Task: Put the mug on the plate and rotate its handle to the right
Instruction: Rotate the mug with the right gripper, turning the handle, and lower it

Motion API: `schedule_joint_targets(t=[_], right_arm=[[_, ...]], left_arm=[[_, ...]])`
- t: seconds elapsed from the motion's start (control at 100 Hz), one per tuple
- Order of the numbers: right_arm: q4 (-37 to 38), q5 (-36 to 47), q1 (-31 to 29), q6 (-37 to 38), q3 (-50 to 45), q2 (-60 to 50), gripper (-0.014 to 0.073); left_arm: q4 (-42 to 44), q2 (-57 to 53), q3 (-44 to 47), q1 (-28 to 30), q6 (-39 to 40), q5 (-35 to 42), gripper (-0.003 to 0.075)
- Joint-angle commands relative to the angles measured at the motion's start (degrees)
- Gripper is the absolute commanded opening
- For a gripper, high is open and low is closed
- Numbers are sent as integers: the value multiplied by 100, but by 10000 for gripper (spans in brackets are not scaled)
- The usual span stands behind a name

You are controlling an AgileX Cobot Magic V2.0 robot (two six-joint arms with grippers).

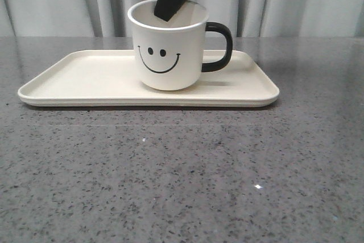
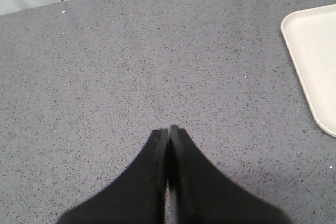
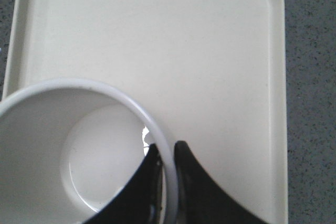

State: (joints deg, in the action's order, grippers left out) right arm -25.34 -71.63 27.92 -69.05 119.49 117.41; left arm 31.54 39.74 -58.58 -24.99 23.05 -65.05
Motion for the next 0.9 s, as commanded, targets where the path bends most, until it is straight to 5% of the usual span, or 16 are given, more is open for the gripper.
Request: schedule_joint_targets(t=[0.0,0.89], right_arm=[[-250,-501,-1,-69,121,-346,-64],[-295,-501,264,-116,115,-346,-64]], left_arm=[[142,8,-125,-44,60,317,-20],[142,8,-125,-44,60,341,-20]])
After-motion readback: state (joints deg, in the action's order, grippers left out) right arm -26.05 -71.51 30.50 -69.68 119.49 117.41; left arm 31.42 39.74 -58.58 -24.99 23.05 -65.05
